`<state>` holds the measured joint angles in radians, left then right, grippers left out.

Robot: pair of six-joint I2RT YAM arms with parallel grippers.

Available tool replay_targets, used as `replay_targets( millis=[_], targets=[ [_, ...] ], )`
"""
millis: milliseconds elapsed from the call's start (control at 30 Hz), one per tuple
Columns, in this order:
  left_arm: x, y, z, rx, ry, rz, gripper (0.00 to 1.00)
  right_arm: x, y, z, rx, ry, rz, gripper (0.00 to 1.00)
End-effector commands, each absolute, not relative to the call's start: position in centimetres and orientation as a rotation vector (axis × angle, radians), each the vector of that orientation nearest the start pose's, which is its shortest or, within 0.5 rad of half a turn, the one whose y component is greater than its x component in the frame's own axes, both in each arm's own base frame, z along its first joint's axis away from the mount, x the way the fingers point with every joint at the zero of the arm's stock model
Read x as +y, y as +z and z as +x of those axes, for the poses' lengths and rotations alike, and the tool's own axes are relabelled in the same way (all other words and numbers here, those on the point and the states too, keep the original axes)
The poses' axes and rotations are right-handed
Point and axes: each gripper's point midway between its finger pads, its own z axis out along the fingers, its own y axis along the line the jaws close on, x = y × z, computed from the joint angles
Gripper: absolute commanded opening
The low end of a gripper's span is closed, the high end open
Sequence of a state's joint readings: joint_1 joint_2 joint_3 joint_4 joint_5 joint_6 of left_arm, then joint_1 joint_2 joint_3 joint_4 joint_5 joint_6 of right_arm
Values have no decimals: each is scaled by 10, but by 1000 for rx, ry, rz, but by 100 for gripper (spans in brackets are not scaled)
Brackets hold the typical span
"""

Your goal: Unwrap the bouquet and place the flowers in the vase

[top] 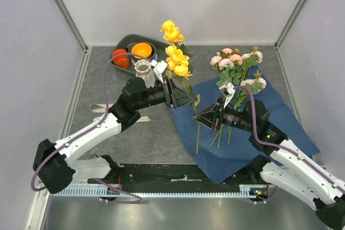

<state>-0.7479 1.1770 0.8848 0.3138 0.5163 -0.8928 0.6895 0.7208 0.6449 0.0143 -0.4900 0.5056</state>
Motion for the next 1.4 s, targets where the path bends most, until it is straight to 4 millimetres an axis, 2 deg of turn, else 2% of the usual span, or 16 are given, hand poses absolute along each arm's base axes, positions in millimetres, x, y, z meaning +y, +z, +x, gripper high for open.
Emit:
replay_targets(
  millis=[0,133,333,367,467,567,600,633,667,700,733,800,833,933,1200,1367],
  targets=[
    [-335,354,209,1666,-1625,272,55,262,283,158,1658,1241,-601,0],
    [-329,357,213,1643,-1599,241,47,260,282,158,1661,1214,-602,0],
    [-328,359,214,1620,-1577,257,12,263,277,156,1672,1216,-614,1],
    [-328,358,214,1618,-1569,266,10,262,276,160,1680,1203,-597,18],
    [-324,363,214,1592,-1519,298,4,253,265,174,1747,1116,-507,49],
    [-316,368,222,1579,-1392,336,2,229,254,198,1822,930,-349,67],
    [-313,369,225,1577,-1346,346,2,220,245,202,1863,868,-313,69],
    [-307,383,233,1531,-1251,371,2,209,240,209,1879,796,-257,74],
    [-301,377,237,1571,-1180,385,2,199,240,213,1879,747,-206,80],
    [-295,381,243,1542,-1080,435,2,182,233,220,1896,649,-137,81],
    [-285,400,252,1513,-994,409,2,175,231,221,1900,615,-115,81],
    [-269,404,262,1523,-846,416,2,162,231,221,1888,571,-77,81],
    [-253,423,273,1475,-722,391,2,160,229,220,1887,567,-73,81],
    [-217,449,292,1446,-548,285,2,154,230,216,1870,573,-59,80],
    [-145,520,311,1202,-279,20,2,146,229,212,1864,560,-43,80],
    [-121,527,321,1168,-232,-88,2,148,228,211,1869,572,-39,80]
  ],
)
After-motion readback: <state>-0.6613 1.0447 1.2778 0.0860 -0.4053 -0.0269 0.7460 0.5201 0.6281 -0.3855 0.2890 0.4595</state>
